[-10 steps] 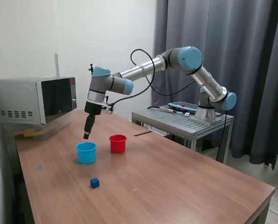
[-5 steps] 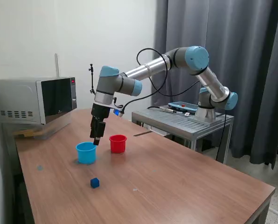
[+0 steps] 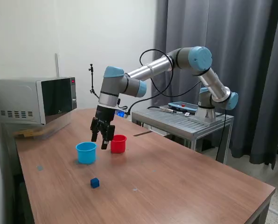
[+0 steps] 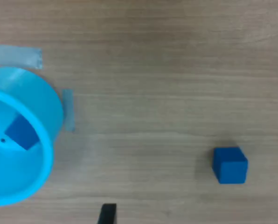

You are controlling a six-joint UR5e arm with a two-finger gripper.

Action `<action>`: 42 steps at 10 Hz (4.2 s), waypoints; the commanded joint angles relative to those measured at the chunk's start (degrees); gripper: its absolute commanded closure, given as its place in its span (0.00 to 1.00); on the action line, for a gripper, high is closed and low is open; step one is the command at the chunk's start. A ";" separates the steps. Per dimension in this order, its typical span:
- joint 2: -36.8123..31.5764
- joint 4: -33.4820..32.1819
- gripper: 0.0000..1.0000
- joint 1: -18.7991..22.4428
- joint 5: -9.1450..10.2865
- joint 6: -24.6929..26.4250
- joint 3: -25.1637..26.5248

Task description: Place red objects in the red bin, and blue objects in the blue bin.

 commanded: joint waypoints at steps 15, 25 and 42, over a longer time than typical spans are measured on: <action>14.27 -3.18 0.00 3.49 2.59 -2.47 -12.58; 16.73 -6.71 0.00 3.49 2.77 -3.44 -13.55; 5.06 -4.62 1.00 3.58 1.89 -2.91 -6.08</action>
